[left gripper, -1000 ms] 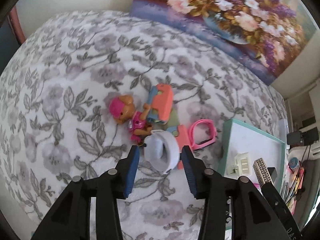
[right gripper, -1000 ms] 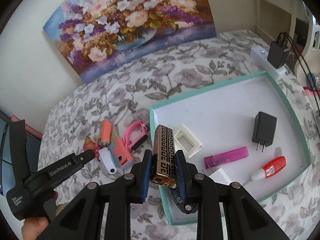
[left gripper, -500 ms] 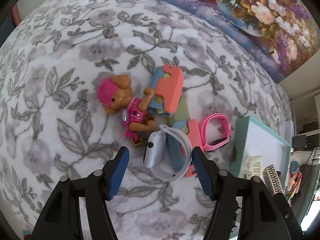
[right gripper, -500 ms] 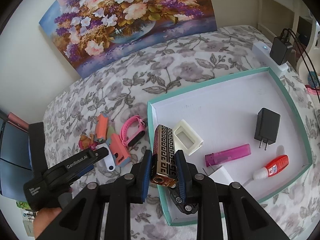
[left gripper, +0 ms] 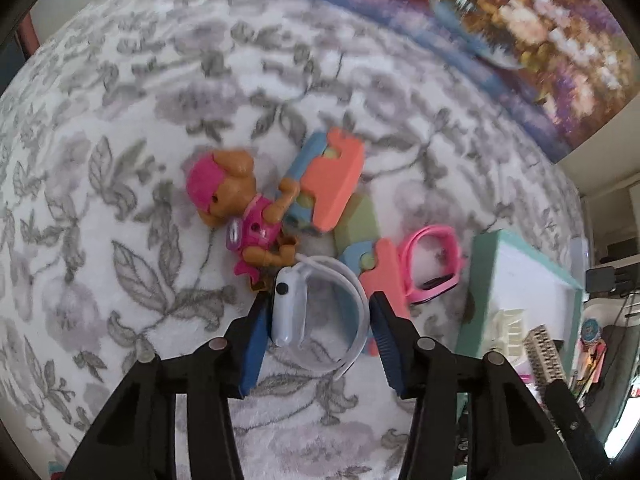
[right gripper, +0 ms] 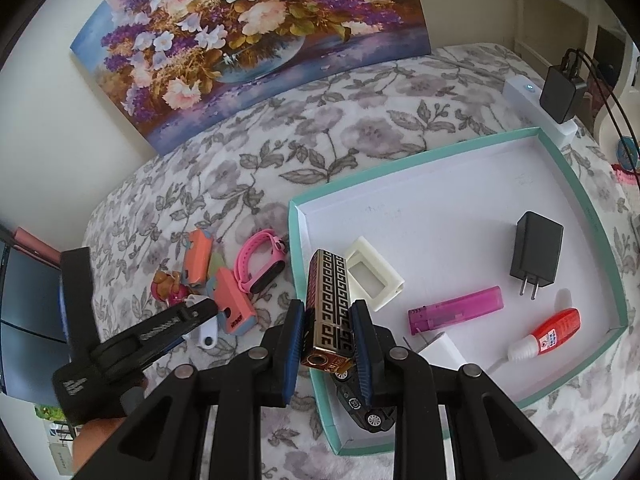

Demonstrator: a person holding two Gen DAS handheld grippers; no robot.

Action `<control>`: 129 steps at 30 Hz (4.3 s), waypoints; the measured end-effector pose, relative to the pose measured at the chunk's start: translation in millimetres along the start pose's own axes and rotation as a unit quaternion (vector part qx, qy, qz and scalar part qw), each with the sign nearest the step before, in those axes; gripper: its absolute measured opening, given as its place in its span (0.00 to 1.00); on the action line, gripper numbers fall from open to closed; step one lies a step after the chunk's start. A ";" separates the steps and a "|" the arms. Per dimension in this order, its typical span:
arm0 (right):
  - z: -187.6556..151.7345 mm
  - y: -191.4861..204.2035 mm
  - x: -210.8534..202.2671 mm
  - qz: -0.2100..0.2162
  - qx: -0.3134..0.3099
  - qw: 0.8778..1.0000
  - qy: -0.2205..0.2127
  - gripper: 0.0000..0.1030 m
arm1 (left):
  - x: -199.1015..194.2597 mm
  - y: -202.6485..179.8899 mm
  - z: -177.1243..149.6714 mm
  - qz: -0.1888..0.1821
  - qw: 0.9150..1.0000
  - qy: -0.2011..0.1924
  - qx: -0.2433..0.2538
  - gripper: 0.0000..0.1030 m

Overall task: Organize rigid objects
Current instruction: 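Carry the white lid and gold harmonica over the tray with both tools, then open both tools to drop the white lid and harmonica into the tray, then move both open tools away from the tray toward the item cluster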

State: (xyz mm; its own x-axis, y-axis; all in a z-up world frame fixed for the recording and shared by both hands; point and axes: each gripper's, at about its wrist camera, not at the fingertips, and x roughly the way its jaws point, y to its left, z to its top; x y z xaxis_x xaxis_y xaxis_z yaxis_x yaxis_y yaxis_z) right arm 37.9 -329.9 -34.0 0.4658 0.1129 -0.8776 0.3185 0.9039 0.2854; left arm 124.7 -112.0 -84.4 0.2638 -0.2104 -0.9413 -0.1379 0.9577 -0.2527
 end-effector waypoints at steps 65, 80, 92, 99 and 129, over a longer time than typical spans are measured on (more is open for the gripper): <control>10.0 -102.1 -21.2 -0.121 0.106 0.987 -0.011 0.26 | -20.1 -153.0 -74.2 -0.005 0.977 0.002 0.211 0.61; 10.7 -75.4 -18.3 -0.127 0.067 0.990 -0.012 0.64 | -29.1 -87.0 -35.2 0.031 0.995 -0.020 0.094 0.85; 8.2 -47.8 -8.0 -0.142 0.019 0.990 0.001 0.81 | -29.3 -53.8 -20.8 0.047 0.998 -0.017 0.035 0.86; 5.7 -30.3 -5.4 -0.130 0.006 0.991 0.000 1.00 | -31.1 -27.2 -13.2 0.056 0.998 -0.017 -0.007 0.86; 0.2 88.9 43.8 -0.056 -0.082 0.995 0.010 1.00 | -62.9 114.4 24.0 0.097 0.979 -0.069 -0.163 0.95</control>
State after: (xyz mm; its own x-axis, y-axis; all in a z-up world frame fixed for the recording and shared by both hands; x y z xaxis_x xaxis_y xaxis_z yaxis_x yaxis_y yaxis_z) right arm 86.8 -244.7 -47.0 0.4178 0.0140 -0.9084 0.2273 0.9665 0.1194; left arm 115.3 15.5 -48.7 0.3264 0.0202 -0.9450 -0.4903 0.8584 -0.1510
